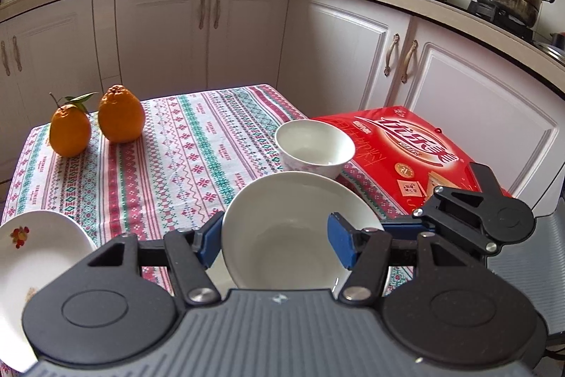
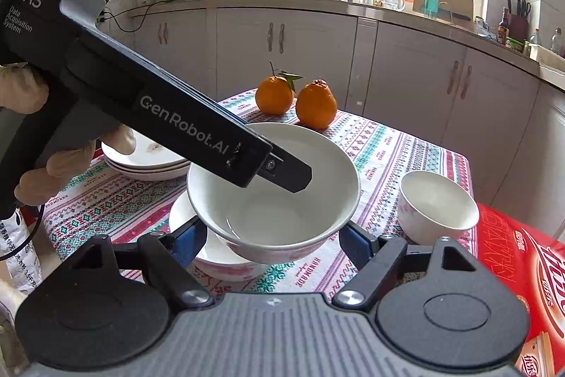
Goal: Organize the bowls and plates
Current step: 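Lower the held bowl into the other white bowl with the left tool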
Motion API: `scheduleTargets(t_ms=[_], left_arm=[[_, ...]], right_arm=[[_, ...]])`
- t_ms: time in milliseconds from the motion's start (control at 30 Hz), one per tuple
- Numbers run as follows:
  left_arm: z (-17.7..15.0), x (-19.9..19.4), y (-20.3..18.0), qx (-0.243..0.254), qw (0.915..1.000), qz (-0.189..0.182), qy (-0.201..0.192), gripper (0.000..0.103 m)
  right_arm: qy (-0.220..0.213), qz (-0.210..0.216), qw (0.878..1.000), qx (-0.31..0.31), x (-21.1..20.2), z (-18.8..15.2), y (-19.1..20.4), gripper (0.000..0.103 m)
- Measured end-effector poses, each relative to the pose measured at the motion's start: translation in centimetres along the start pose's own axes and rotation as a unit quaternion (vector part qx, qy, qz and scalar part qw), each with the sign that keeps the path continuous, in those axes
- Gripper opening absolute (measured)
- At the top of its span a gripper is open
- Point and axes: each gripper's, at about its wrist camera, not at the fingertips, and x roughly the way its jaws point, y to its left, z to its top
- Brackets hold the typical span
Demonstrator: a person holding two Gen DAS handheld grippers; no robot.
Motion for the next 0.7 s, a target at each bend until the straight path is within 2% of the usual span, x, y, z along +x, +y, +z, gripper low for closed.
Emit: scheduleTargets(t_ms=[267,400,700], left_arm=[[-1.2,-0.2,2.1,-0.021,0.9993,0.032,0.007,0.061],[-1.9,0.4,2.9,-0.031,0.9989,0.032,0.015,0.061],[-2.7,1.6,3.6,-0.039,0.9986,0.024,0.025,0.061]], right_arm=[[0.008,0.039,0.999,-0.009,2.4,0.7,1.1,0.085],[0.021,0.053,0.998,-0.003,3.2,0.5,1.2,0.085],[0.032,0.056,0.998,0.005,3.8,0.1,0.8,0.085]])
